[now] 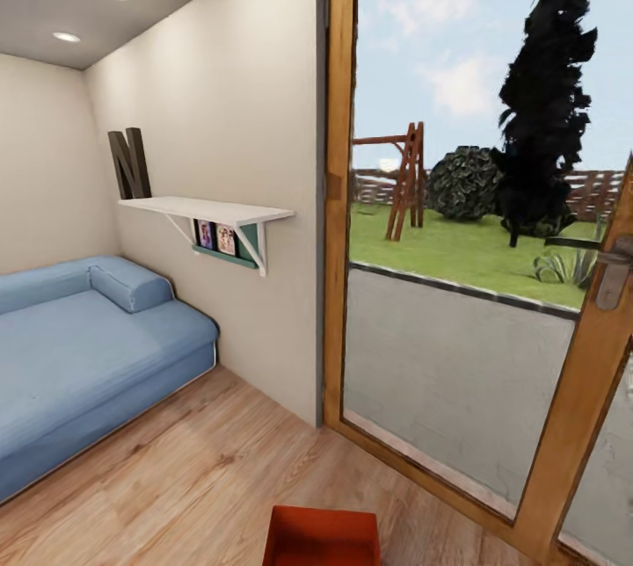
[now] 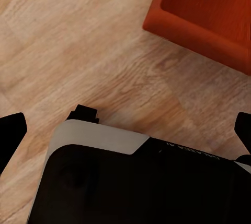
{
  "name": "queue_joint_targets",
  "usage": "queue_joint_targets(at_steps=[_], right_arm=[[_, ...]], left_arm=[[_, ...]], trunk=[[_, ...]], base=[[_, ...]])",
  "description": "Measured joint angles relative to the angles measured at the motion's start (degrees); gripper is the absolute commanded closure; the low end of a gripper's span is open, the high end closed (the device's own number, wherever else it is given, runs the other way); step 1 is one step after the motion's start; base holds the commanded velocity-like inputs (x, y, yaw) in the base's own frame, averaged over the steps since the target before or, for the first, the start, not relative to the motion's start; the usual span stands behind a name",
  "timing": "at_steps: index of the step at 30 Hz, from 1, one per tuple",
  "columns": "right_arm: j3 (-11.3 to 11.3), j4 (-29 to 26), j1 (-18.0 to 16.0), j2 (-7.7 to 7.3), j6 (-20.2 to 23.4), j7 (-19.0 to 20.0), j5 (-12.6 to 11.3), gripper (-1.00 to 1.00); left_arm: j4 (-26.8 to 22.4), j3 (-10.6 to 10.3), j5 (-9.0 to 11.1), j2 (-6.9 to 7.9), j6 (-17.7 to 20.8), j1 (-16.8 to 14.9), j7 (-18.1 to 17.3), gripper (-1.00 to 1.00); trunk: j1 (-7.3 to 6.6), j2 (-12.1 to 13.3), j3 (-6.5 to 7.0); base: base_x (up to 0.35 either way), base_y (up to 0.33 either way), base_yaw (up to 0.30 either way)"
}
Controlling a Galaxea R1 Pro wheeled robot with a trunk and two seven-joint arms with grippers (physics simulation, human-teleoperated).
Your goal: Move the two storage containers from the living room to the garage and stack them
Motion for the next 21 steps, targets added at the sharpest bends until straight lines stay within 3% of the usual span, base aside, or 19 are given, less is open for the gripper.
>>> queue_joint_targets(at_steps=[6, 21], right_arm=[[0.24, 0.00, -0.01, -0.10, 0.02, -0.11, -0.04, -1.00], [0.36, 0.00, -0.01, -0.01, 0.03, -0.06, -0.04, -1.00]], left_arm=[[-0.01, 0.00, 0.01, 0.01, 0.00, 0.01, 0.00, -1.00], [0.00, 0.02, 0.07, -0.02, -0.02, 0.01, 0.18, -1.00]], trunk=[[0.00, 0.00, 0.00], [0.01, 0.01, 0.00]], base=[[0.000, 0.000, -0.093], [-0.024, 0.025, -0.005]])
